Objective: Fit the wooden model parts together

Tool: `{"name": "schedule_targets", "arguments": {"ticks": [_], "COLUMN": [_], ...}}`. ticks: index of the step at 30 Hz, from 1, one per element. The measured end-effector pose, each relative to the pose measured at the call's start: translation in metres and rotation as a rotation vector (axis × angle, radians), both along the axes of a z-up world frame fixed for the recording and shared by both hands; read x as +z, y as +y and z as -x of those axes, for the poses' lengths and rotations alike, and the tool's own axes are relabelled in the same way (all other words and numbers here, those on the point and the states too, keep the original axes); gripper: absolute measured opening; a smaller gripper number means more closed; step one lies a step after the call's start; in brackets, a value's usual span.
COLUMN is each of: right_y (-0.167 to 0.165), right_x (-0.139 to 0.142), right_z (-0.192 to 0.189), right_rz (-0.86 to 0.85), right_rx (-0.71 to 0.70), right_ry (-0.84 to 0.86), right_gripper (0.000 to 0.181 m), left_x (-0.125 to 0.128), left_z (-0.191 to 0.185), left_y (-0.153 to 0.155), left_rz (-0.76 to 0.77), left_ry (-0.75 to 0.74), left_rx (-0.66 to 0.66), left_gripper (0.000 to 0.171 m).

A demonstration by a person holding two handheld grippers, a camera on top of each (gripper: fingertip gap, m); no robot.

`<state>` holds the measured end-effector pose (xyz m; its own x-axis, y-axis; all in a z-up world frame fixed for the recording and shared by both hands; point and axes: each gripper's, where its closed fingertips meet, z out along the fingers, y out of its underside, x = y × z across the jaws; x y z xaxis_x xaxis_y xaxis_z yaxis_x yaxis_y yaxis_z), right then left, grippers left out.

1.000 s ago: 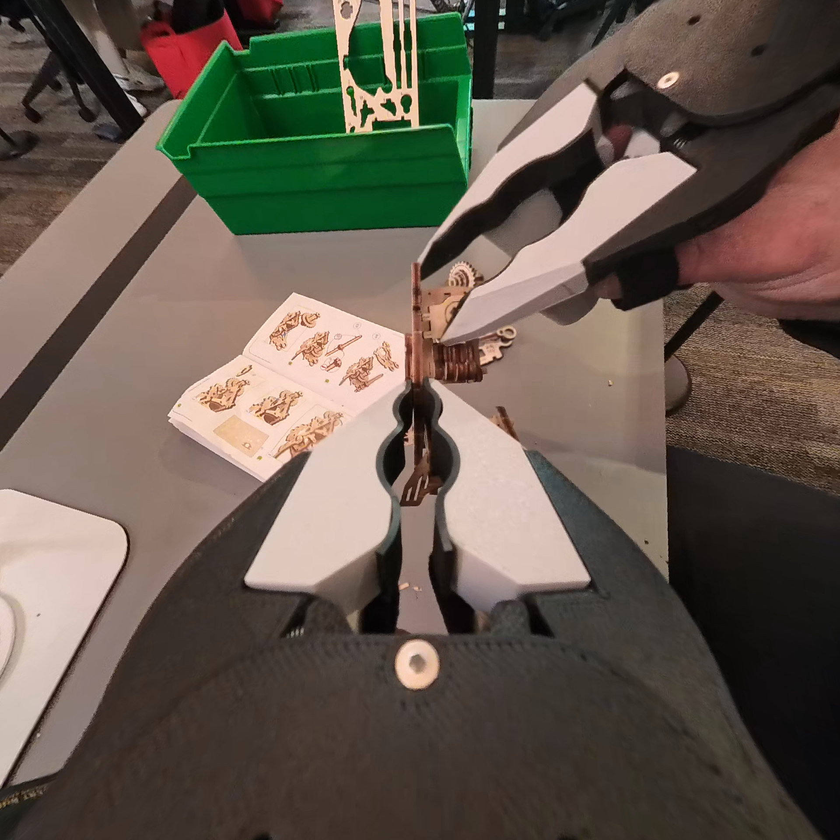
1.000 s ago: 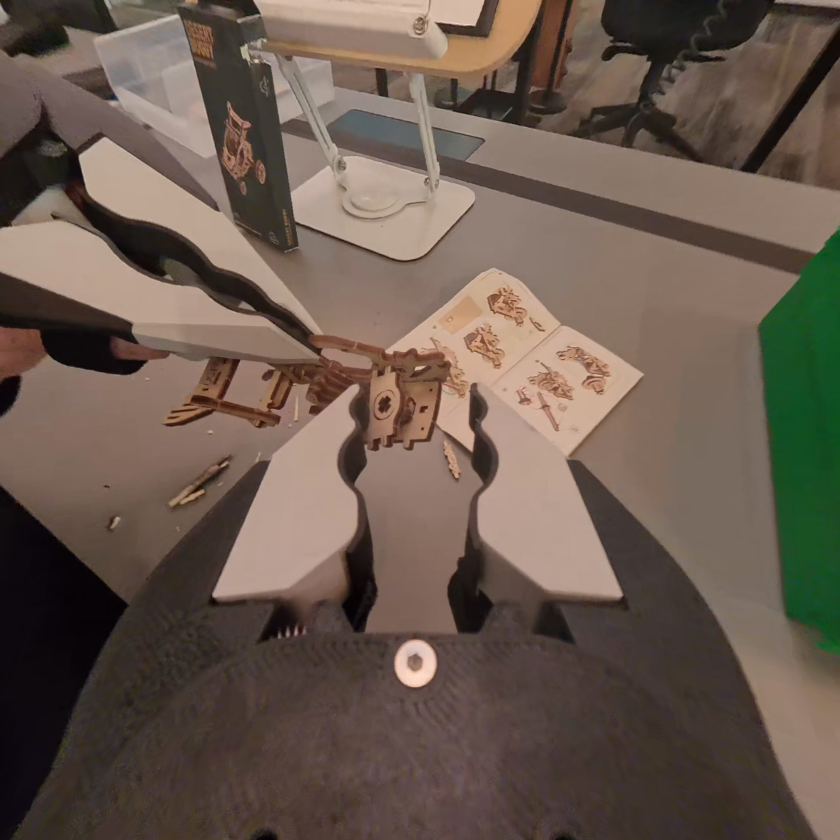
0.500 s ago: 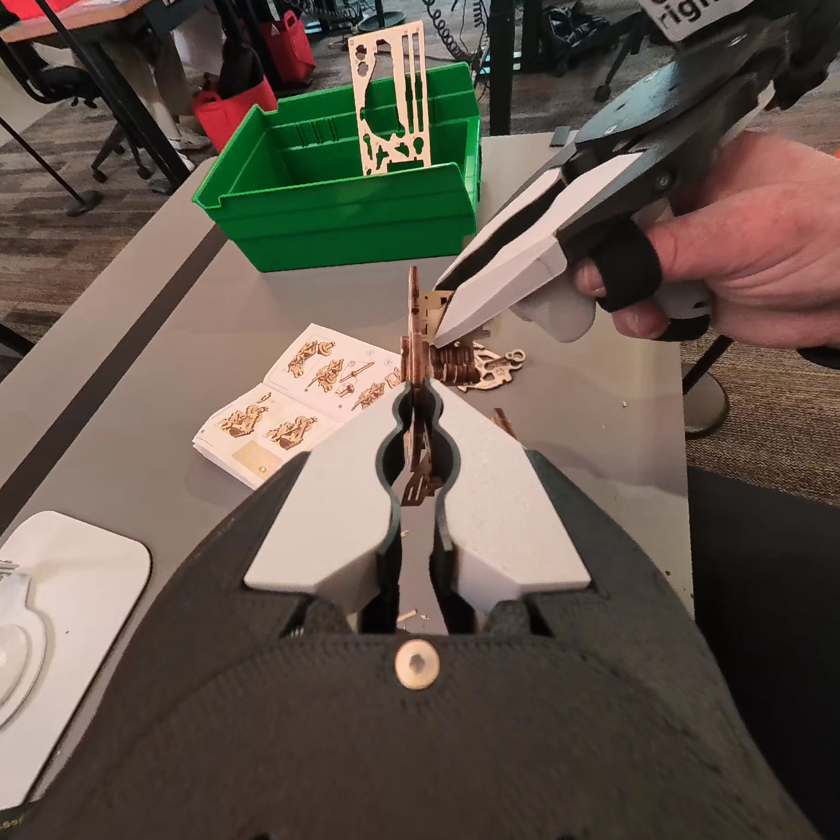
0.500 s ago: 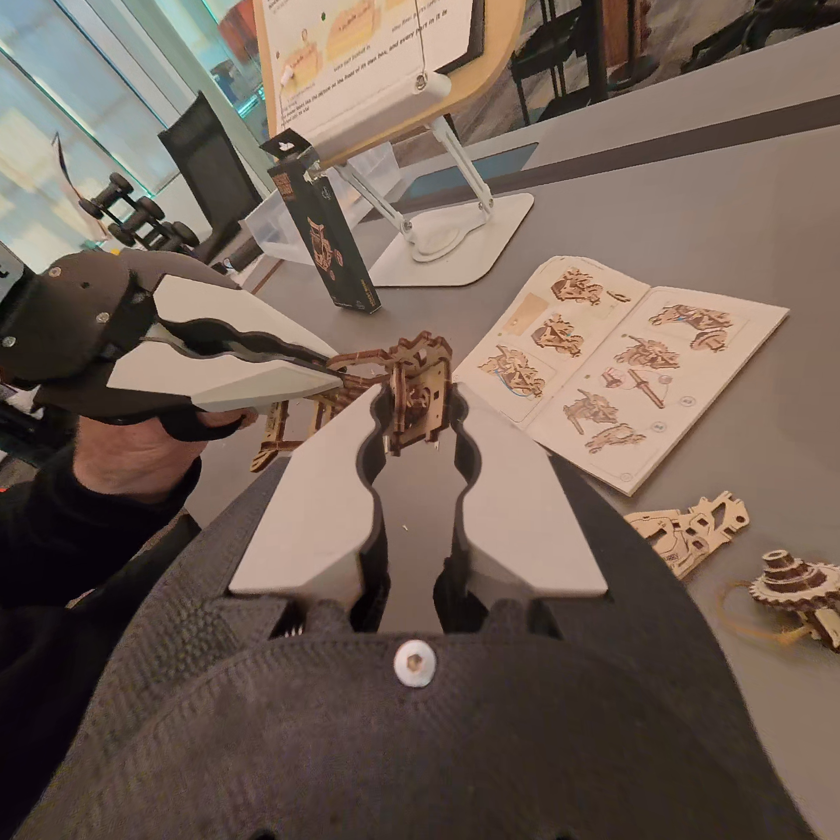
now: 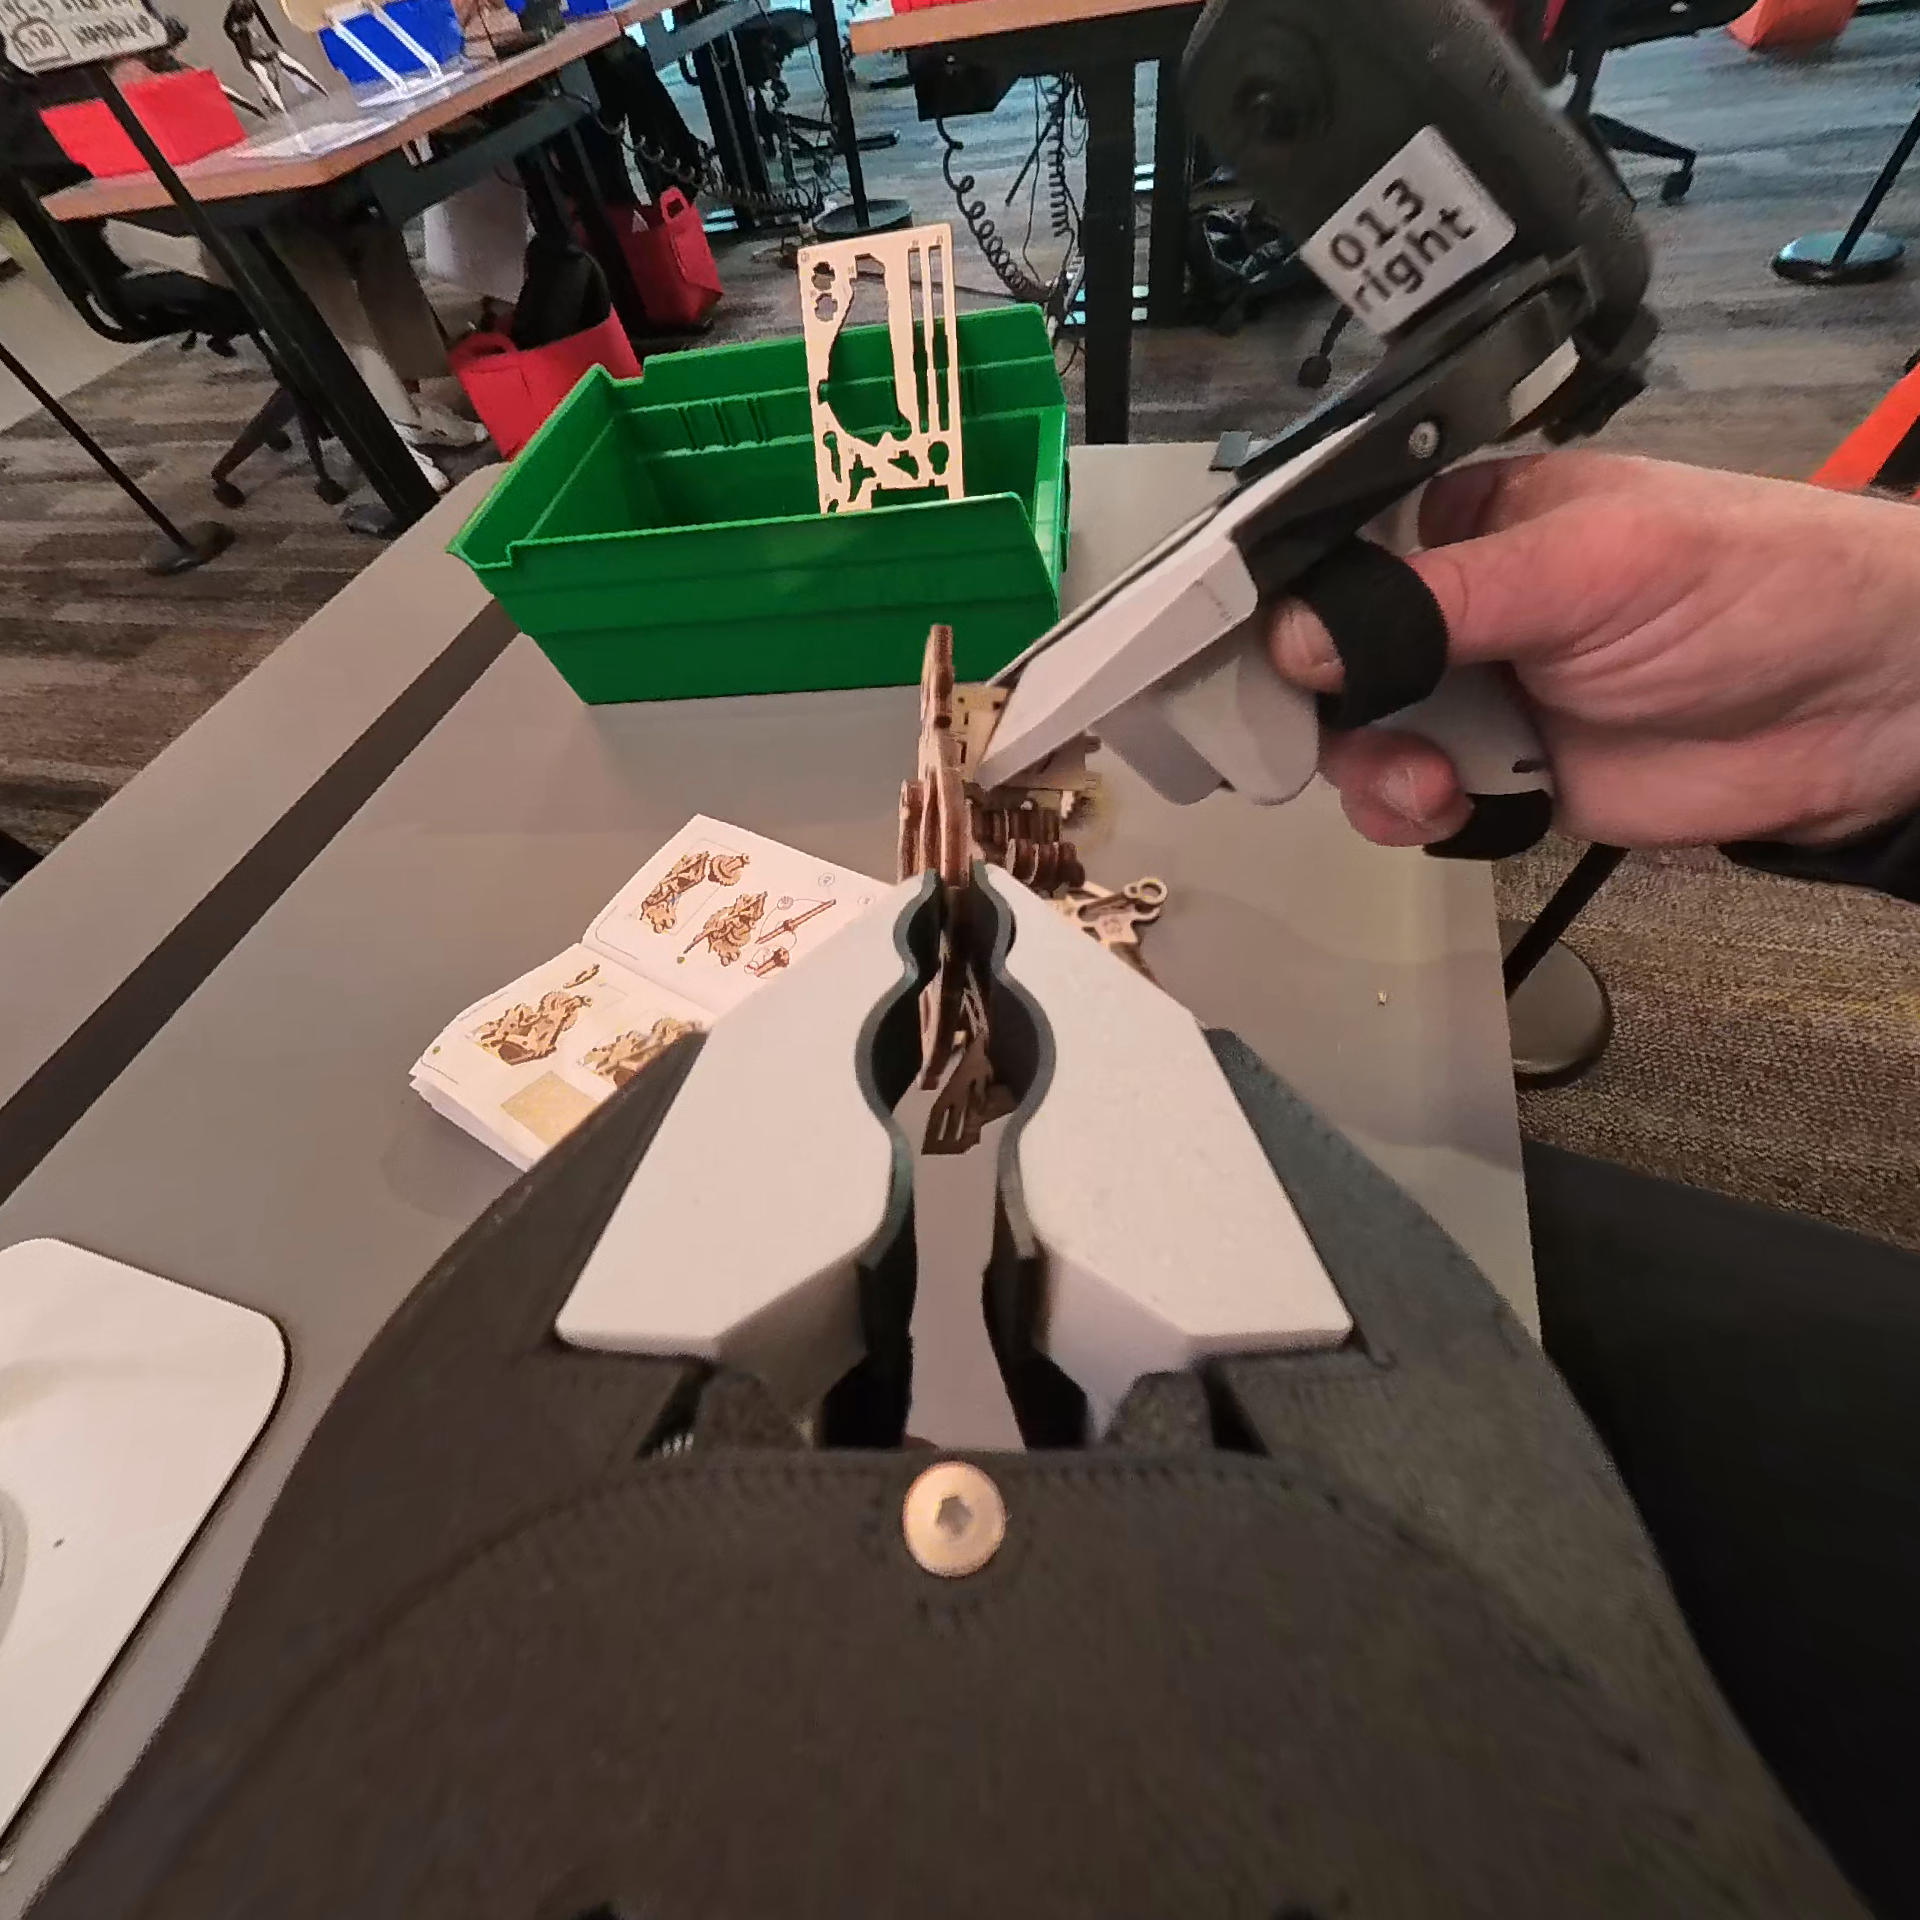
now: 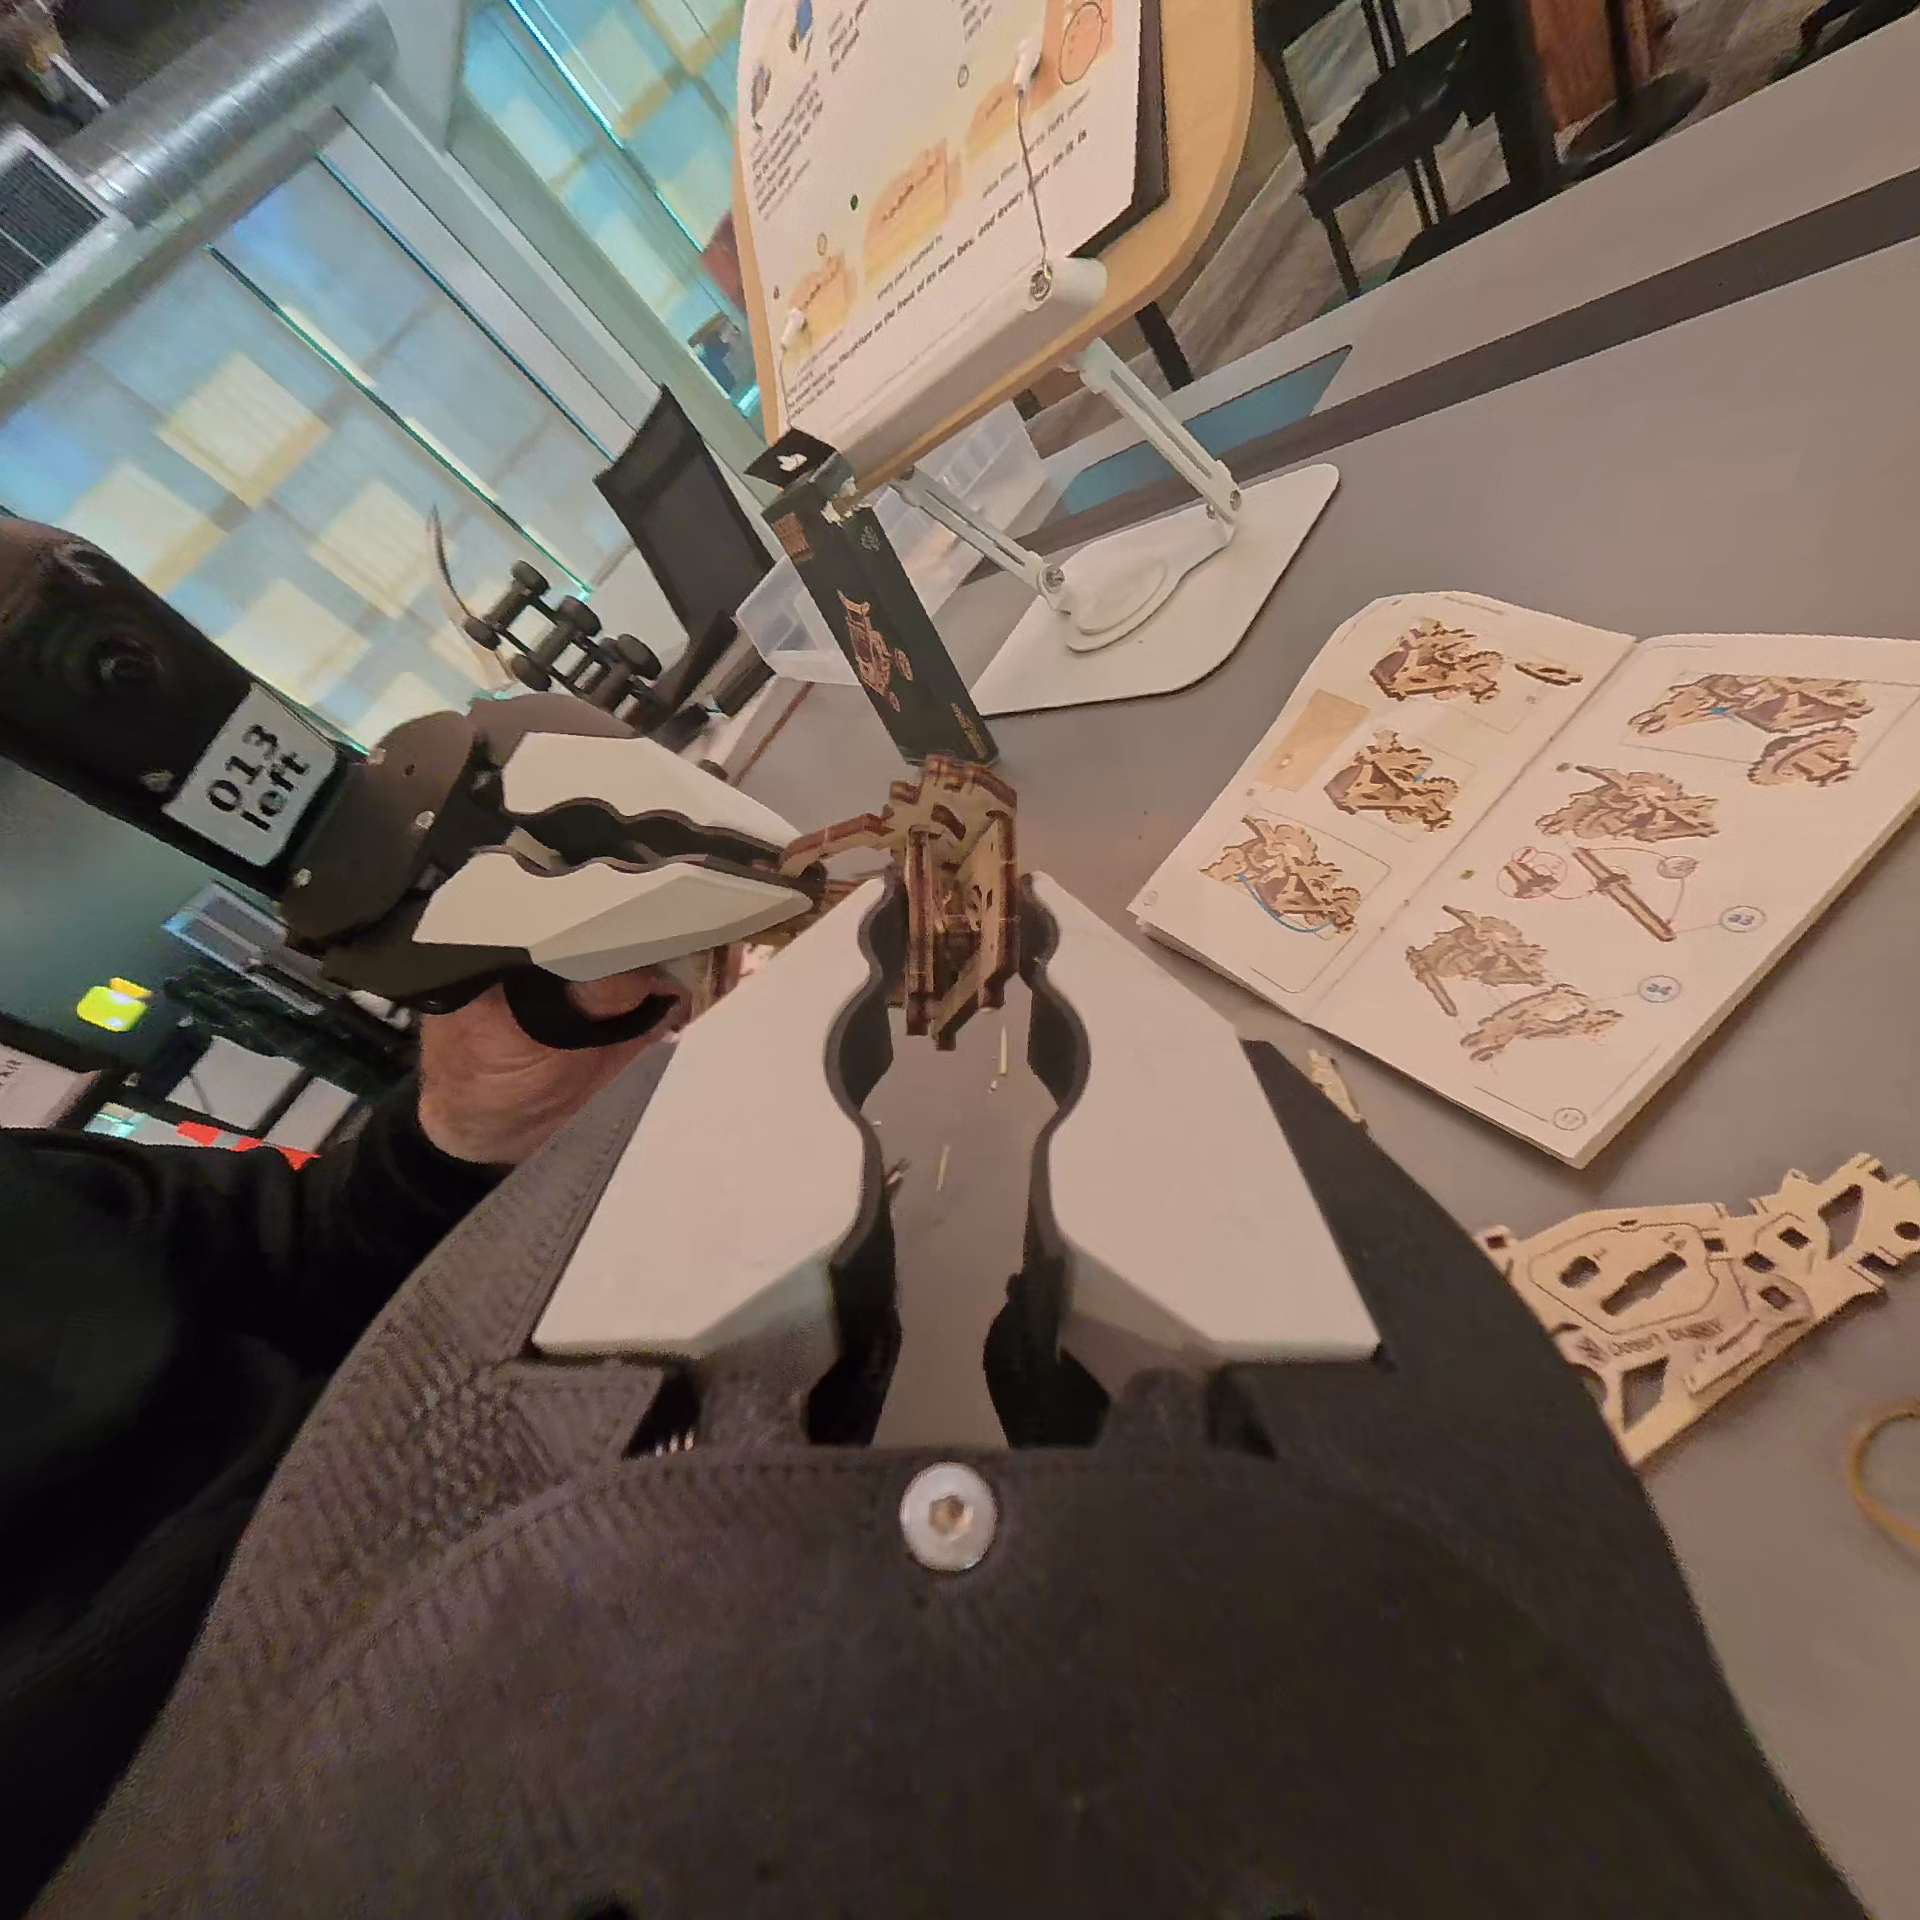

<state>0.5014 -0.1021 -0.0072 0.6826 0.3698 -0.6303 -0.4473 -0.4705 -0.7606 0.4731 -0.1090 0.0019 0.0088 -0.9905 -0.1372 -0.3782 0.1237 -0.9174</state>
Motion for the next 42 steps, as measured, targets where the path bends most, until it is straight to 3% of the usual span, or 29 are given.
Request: {"name": "schedule_targets", "arguments": {"ticks": [4, 9, 21, 33, 42], "right_y": [-0.001, -0.005, -0.007, -0.009, -0.010], "right_x": [0.002, 0.011, 0.014, 0.013, 0.012], "right_z": [0.002, 0.005, 0.003, 0.009, 0.014], "right_rz": [0.001, -0.024, -0.003, 0.005, 0.023], "right_rx": [0.061, 0.102, 0.094, 0.118, 0.130], "right_ry": [0.107, 0.153, 0.203, 0.112, -0.064], "right_gripper": [0.023, 0.014, 0.013, 0.013, 0.013], "left_x": [0.003, 0.008, 0.011, 0.007, 0.003], "left_z": [-0.001, -0.001, -0.002, 0.003, 0.001], "left_y": [-0.004, -0.006, -0.010, -0.019, -0.022], "left_rz": [0.018, 0.043, 0.025, 0.172, 0.199], "left_ry": [-0.022, -0.059, -0.105, 0.017, 0.119], "left_rx": [-0.017, -0.031, -0.059, -0.265, -0.330], "left_gripper": [0.002, 0.002, 0.003, 0.013, 0.011]}}
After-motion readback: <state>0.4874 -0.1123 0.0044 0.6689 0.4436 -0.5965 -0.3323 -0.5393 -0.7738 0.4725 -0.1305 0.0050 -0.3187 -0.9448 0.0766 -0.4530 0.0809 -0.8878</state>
